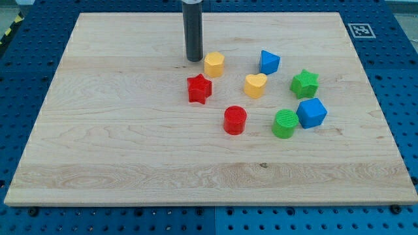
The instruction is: Move the red star diagonally to the bottom left of the red circle
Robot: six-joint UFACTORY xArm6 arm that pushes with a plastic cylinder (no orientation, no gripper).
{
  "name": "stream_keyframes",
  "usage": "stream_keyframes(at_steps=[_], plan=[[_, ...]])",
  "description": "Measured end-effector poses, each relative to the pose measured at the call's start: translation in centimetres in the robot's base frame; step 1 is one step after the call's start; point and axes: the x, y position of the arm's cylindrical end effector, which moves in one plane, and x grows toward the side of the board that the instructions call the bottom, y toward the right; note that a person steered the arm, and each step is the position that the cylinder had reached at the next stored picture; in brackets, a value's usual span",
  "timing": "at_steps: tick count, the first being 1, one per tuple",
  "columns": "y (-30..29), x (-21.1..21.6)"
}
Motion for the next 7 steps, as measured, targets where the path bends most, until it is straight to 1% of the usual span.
stream_keyframes(at_steps=[1,2,3,5,7], plan=[[3.5,0.9],[4.3,3.2],[2.3,5.8],[-1.9,9.2],[-2.8,14.5]])
